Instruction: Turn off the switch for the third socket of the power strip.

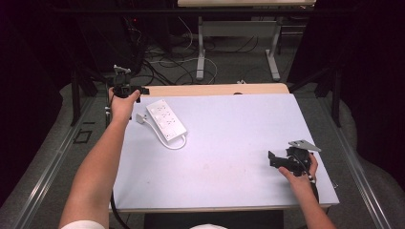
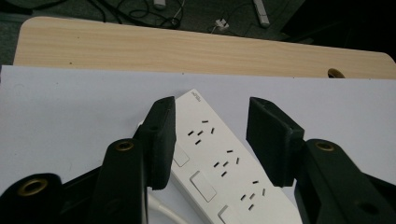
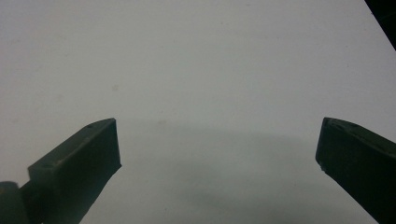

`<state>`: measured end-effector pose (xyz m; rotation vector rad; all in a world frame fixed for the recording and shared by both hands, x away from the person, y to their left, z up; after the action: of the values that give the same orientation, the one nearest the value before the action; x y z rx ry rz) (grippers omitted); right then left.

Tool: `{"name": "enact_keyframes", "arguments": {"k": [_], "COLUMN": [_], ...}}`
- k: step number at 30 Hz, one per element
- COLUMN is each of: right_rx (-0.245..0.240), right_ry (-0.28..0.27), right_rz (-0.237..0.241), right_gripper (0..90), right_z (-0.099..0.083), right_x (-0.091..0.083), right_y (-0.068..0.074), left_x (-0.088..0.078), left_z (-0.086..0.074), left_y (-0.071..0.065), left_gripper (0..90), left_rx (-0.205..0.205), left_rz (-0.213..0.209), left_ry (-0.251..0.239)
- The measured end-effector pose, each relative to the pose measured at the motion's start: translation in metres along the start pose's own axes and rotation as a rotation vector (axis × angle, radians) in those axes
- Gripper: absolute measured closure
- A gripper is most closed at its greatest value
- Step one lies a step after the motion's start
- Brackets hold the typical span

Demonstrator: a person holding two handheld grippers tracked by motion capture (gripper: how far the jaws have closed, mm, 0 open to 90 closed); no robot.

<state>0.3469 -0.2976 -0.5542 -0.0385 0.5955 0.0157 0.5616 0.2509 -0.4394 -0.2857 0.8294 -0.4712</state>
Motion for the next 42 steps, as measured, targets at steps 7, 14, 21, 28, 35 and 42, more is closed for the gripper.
{"name": "enact_keyframes", "arguments": {"k": [7,14,21,28,35,42], "right_rx": [-0.003,-0.006,-0.007,-0.007,0.0,0.0], "right_ry": [0.002,0.003,0.001,0.006,0.011,0.01], "right_rz": [0.004,0.009,0.011,0.006,0.027,0.034], "right_gripper": [0.0,0.0,0.0,0.0,0.0,0.0], "right_z": [0.0,-0.001,0.0,-0.002,-0.001,-0.001], "right_x": [0.0,0.001,0.0,0.003,0.001,0.001], "right_y": [0.0,-0.001,-0.001,-0.001,0.0,0.001], "left_x": [0.01,0.022,0.039,0.05,0.057,0.068], "left_z": [-0.004,-0.005,-0.009,-0.012,-0.016,-0.02], "left_y": [0.005,0.005,0.006,0.007,0.014,0.016], "left_gripper": [57.2,60.1,65.4,72.2,80.1,85.0], "left_rx": [-0.003,-0.005,-0.017,-0.006,0.004,0.022], "left_rz": [0.015,0.024,0.04,0.049,0.067,0.08], "left_ry": [0.031,0.055,0.073,0.08,0.097,0.13]}}
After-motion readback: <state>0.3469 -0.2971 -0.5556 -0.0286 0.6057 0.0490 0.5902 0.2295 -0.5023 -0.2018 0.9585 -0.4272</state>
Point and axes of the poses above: each handheld gripper's, and its own axes: x roughly forward along the jaws, z roughly out of its top, y roughly to its left, the point moved 1 cm from there along x, roughly forward along the jaws, and after that the axes turned 9 degrees about -z, right-handed, at the moved point
